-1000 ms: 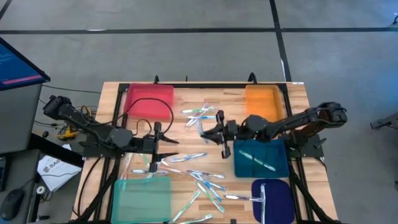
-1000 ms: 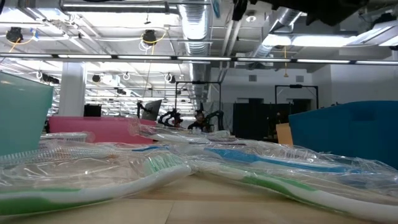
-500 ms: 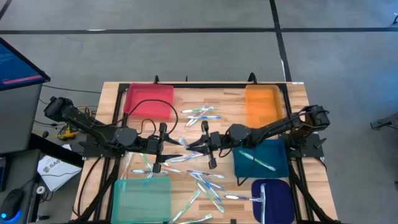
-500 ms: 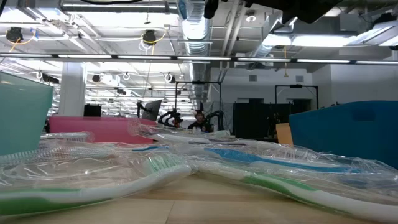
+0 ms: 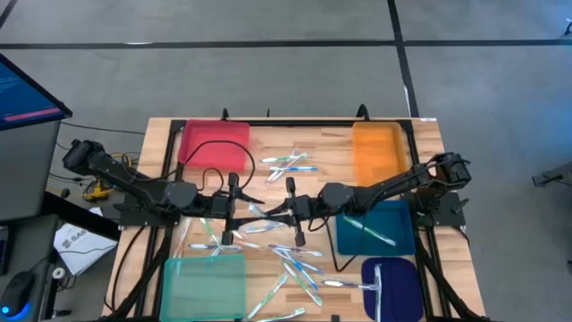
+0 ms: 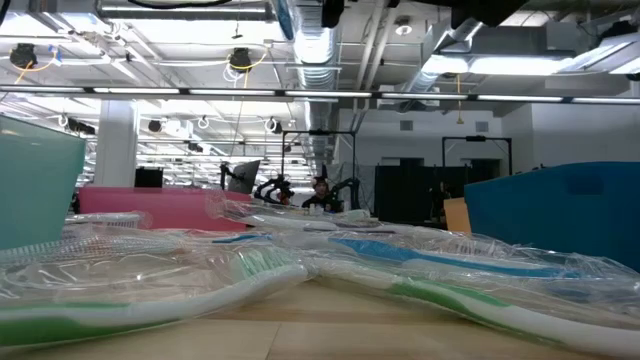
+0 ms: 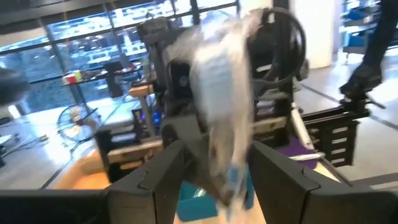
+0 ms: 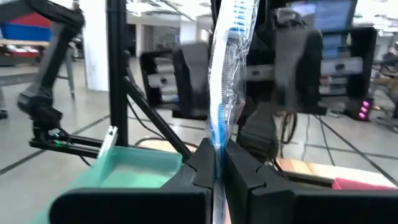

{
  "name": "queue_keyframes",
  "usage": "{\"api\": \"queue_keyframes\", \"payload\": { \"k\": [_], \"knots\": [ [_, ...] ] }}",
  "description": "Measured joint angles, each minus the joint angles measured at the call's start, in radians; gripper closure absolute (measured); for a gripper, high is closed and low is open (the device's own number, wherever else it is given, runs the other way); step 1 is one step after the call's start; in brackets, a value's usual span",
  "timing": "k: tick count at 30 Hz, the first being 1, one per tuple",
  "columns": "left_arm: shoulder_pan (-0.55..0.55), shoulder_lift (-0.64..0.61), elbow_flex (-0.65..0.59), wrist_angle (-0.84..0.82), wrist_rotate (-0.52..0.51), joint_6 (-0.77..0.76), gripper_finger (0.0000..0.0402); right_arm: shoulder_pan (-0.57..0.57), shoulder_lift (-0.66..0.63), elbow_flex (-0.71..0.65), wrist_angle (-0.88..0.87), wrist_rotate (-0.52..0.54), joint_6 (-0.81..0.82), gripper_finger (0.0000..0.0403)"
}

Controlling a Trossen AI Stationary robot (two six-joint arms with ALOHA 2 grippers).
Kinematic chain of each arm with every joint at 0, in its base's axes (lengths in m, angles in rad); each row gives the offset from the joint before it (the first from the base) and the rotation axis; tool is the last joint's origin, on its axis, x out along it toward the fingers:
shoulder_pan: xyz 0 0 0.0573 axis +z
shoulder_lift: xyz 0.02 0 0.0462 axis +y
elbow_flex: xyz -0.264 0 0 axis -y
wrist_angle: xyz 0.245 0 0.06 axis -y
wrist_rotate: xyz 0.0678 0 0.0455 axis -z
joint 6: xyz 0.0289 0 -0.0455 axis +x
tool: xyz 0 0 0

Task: Pick & Place Toothbrushes
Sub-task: Put the blue toothbrush into the green bin

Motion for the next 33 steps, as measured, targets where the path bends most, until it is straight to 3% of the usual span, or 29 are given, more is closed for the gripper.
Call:
{"api": "queue_keyframes", "payload": {
  "k": [3, 9, 23, 33],
  "knots": [
    [0.011, 0.007, 0.000, 0.020, 0.053, -0.003, 0.0229, 0.000, 0.000, 0.000, -0.006, 0.027, 0.000, 0.0396],
    [0.012, 0.016, 0.000, 0.019, 0.055, -0.005, 0.0247, 0.000, 0.000, 0.000, -0.006, 0.030, 0.000, 0.0396],
    [0.012, 0.015, 0.000, -0.006, 0.056, -0.015, 0.0388, 0.002, 0.000, 0.000, -0.017, 0.030, -0.019, 0.0392],
    [0.011, 0.005, 0.000, -0.016, 0.055, -0.055, 0.0392, 0.002, -0.001, 0.000, -0.028, 0.030, -0.010, 0.0294]
  ]
}}
